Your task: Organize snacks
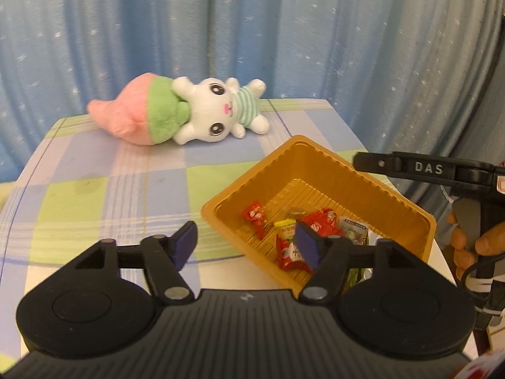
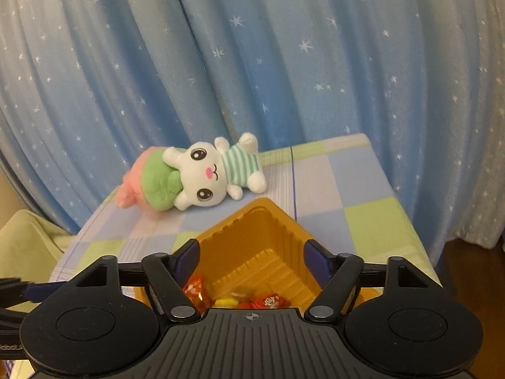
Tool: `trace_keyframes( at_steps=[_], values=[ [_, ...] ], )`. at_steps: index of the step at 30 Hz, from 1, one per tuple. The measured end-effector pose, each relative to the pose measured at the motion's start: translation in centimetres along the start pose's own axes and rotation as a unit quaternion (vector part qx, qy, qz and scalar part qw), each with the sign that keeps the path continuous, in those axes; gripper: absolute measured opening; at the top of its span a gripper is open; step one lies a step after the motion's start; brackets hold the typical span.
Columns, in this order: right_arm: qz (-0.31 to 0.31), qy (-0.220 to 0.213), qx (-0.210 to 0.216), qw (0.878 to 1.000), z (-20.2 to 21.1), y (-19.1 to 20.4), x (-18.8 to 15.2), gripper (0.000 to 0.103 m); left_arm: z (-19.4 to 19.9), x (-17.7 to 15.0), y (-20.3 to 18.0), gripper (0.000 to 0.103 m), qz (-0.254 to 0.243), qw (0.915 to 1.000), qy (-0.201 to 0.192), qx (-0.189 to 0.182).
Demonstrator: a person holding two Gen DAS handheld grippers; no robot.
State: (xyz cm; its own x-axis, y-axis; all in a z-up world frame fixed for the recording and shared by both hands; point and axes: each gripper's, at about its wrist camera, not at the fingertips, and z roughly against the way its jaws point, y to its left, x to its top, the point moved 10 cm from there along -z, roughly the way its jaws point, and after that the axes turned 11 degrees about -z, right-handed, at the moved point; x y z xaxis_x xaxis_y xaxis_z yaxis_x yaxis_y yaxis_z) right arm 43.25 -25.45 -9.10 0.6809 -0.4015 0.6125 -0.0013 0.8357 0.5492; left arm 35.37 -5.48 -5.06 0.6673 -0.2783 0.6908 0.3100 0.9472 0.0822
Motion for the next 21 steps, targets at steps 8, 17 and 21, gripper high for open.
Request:
trace_keyframes(
  at_steps=[8, 17, 21],
  values=[
    [-0.025, 0.028, -0.012, 0.999, 5.2, -1.2, -4.0, 0.093, 4.6, -3.6, -0.4, 0.075, 0.022, 0.9991, 0.016, 0.032],
    [-0.009, 0.078, -0.020, 0.997, 11.0, -1.4, -10.3, 0.094, 8.8, -9.0, -2.3, 0.076, 0.058, 0.9959, 0.048, 0.050],
    [0.001, 0.101, -0.015, 0.995, 12.7, -0.6, -12.6, 0.094, 10.5, -11.1, -3.1, 0.076, 0.071, 0.9945, 0.057, 0.051]
  ],
)
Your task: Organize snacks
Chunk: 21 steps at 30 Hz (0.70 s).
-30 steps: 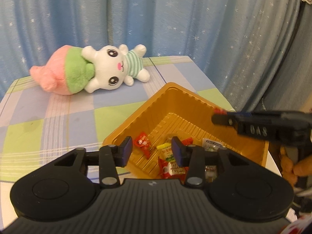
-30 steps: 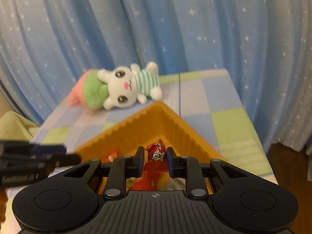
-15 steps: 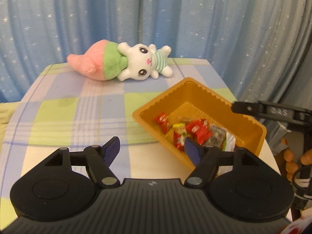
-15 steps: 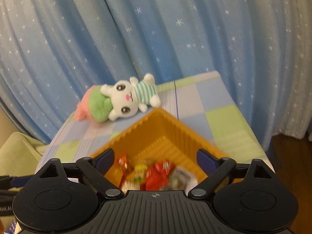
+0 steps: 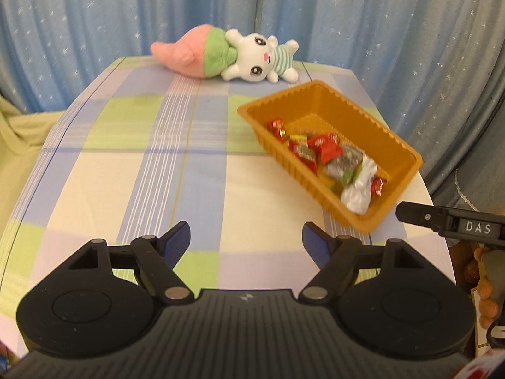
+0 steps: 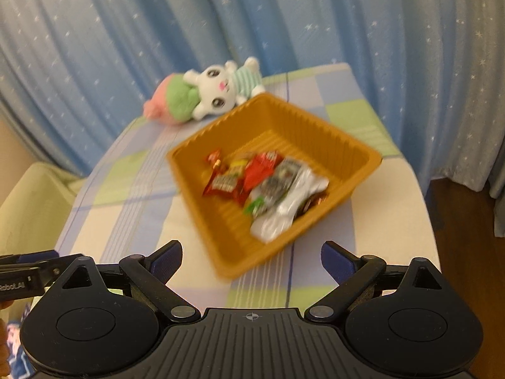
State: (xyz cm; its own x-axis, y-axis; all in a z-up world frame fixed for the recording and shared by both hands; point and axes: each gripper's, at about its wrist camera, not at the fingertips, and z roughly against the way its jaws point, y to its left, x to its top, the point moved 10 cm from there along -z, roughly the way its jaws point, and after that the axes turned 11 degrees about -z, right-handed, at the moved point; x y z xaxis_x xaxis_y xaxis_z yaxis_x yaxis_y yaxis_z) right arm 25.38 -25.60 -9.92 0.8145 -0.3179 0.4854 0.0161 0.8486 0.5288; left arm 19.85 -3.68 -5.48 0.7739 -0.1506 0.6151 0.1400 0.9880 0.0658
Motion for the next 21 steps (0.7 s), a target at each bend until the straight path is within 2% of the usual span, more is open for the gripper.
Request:
trace_keyframes(
  at_steps=[12, 21],
  values=[
    [0.026, 0.045, -0.006, 0.999, 2.0, 2.8, -6.8, 0.094, 3.7, -5.5, 1.6, 0.077, 0.015, 0.9998, 0.010, -0.002],
    [0.004, 0.035, -0.035, 0.999, 4.0, 5.4, -10.5, 0.094, 5.8, -8.4, 3.8, 0.077, -0.014, 0.9994, 0.013, -0.029]
  ],
)
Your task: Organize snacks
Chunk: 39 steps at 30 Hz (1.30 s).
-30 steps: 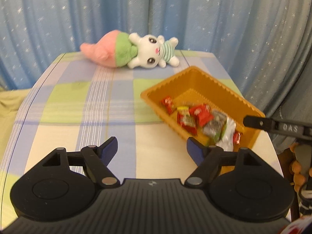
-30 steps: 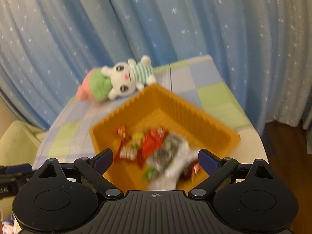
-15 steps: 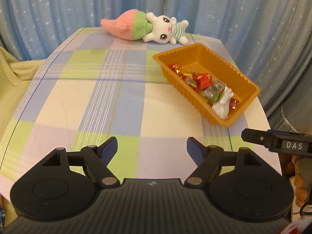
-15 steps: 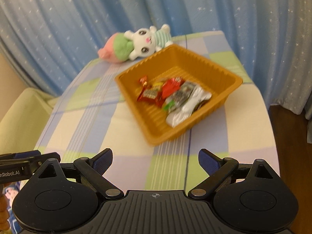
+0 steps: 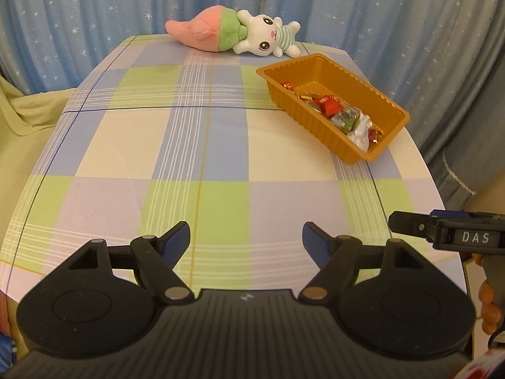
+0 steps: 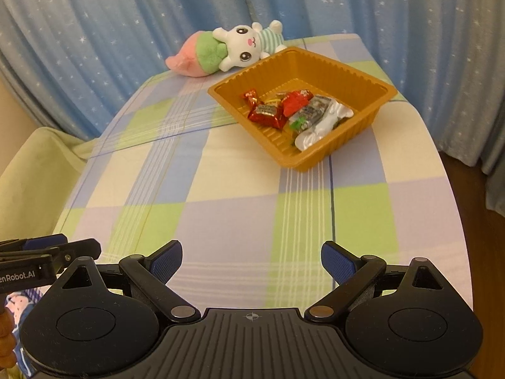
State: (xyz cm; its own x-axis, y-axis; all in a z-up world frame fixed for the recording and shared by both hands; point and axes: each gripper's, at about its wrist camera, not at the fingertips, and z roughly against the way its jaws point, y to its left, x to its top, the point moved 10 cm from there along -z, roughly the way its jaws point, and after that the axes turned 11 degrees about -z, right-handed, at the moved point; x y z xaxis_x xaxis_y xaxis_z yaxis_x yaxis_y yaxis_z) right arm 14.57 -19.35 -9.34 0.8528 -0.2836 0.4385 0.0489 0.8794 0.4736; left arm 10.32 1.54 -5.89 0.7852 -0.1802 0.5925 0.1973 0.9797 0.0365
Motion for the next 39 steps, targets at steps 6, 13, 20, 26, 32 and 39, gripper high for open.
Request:
trace_keyframes(
  at_steps=[6, 13, 20, 26, 32, 39],
  values=[
    [-0.015, -0.006, -0.016, 1.000, 0.9, 2.1, -2.9, 0.094, 1.5, -1.7, 1.7, 0.077, -0.025, 0.9996, -0.005, -0.013],
    [-0.017, -0.008, -0.025, 1.000, 1.2, 5.1, -5.9, 0.094, 2.5, -3.6, 3.7, 0.077, -0.039, 0.9988, -0.007, -0.030],
    [-0.014, -0.004, -0.036, 0.999, 0.9, 7.2, -8.2, 0.094, 2.9, -5.4, 5.4, 0.077, -0.043, 0.9982, -0.003, -0.042],
    [-0.013, -0.003, -0.041, 0.999, 0.8, 8.3, -9.4, 0.094, 3.3, -6.4, 6.2, 0.077, -0.046, 0.9977, -0.001, -0.050],
    [-0.014, -0.003, -0.047, 0.999, 0.9, 8.7, -10.0, 0.094, 3.4, -6.7, 6.4, 0.077, -0.049, 0.9971, -0.001, -0.057],
    [-0.015, -0.004, -0.048, 0.999, 1.0, 8.8, -10.1, 0.094, 3.4, -6.8, 6.3, 0.077, -0.054, 0.9967, -0.002, -0.061]
  ],
)
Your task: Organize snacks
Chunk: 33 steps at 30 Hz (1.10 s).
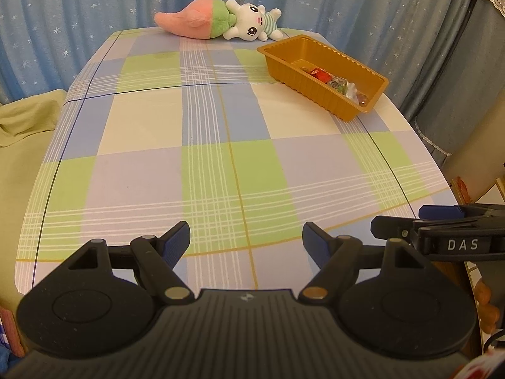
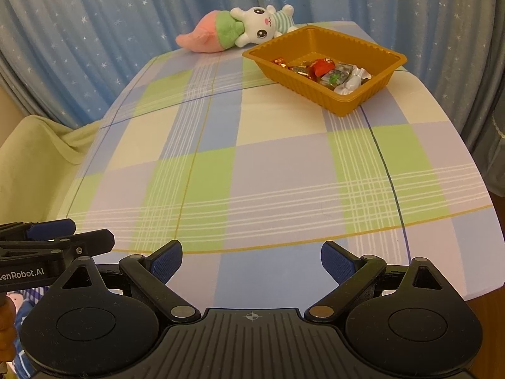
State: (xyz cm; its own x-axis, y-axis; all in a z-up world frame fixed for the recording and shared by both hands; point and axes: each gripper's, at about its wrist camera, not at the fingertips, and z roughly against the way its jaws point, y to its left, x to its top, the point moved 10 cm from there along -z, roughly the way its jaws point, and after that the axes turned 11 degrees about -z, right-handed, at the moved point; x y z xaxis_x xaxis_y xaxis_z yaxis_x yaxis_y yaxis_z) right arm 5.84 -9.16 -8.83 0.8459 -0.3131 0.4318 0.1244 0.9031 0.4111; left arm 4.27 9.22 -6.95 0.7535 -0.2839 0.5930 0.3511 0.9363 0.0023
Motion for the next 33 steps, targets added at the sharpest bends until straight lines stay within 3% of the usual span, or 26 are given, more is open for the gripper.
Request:
trace_keyframes(
  at_steps=[33],
  values=[
    [-0.001, -0.001, -0.001, 1.000, 0.03, -0.52, 0.83, 0.094, -0.49, 0.89, -0.64, 0.077, -0.004, 1.0000, -0.002, -0.002]
  ],
)
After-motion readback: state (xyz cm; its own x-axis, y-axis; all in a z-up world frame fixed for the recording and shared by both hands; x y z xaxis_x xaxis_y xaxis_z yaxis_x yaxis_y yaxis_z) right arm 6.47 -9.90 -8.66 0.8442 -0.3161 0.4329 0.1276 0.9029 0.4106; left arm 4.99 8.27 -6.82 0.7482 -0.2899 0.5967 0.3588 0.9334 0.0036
